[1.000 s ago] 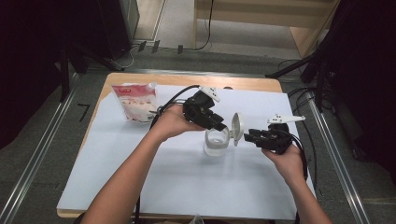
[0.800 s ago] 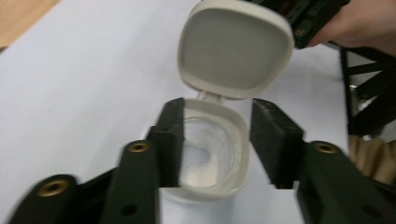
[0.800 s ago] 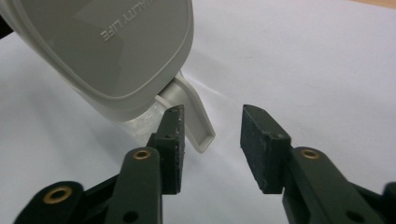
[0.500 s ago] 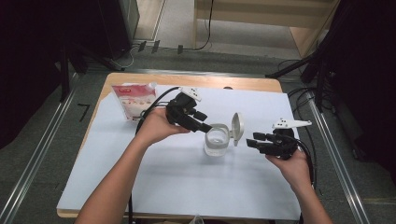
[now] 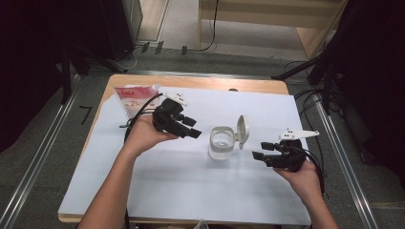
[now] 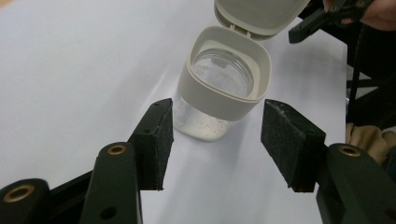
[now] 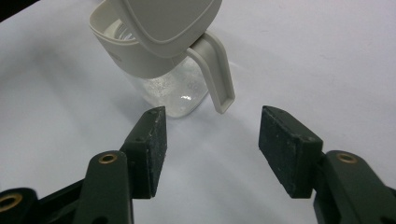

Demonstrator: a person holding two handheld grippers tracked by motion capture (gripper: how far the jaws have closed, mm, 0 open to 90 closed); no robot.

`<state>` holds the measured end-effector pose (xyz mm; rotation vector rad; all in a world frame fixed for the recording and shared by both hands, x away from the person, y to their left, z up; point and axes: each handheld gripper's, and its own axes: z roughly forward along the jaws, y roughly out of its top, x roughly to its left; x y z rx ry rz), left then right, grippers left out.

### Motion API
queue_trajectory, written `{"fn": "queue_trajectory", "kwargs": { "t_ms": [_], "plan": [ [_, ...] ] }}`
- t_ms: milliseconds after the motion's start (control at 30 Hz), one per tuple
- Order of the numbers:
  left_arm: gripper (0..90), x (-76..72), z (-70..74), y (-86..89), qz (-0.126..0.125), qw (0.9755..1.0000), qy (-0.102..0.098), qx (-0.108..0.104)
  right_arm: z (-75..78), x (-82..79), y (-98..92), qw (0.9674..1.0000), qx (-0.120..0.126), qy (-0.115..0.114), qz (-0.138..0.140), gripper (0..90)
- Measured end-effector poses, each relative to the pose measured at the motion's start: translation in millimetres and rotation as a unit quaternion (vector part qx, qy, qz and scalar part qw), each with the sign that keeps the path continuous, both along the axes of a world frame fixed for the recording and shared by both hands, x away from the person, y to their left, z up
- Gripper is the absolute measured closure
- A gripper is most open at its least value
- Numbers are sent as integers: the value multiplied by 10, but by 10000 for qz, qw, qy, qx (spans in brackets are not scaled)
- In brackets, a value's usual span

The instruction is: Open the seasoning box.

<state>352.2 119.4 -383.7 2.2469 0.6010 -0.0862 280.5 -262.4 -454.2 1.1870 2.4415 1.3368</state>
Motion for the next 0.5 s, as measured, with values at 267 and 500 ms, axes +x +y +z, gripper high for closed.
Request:
{"fn": "queue_trajectory", "kwargs": {
  "t_ms": [267, 500],
  "plan": [
    [405, -54, -19, 161, 111, 9999, 48, 44, -25, 39, 32, 10000, -8, -24, 85, 382],
    [407, -84, -8, 363, 319, 9994, 65, 72, -40, 78, 46, 9999, 54, 112, 86, 391]
  ]
}}
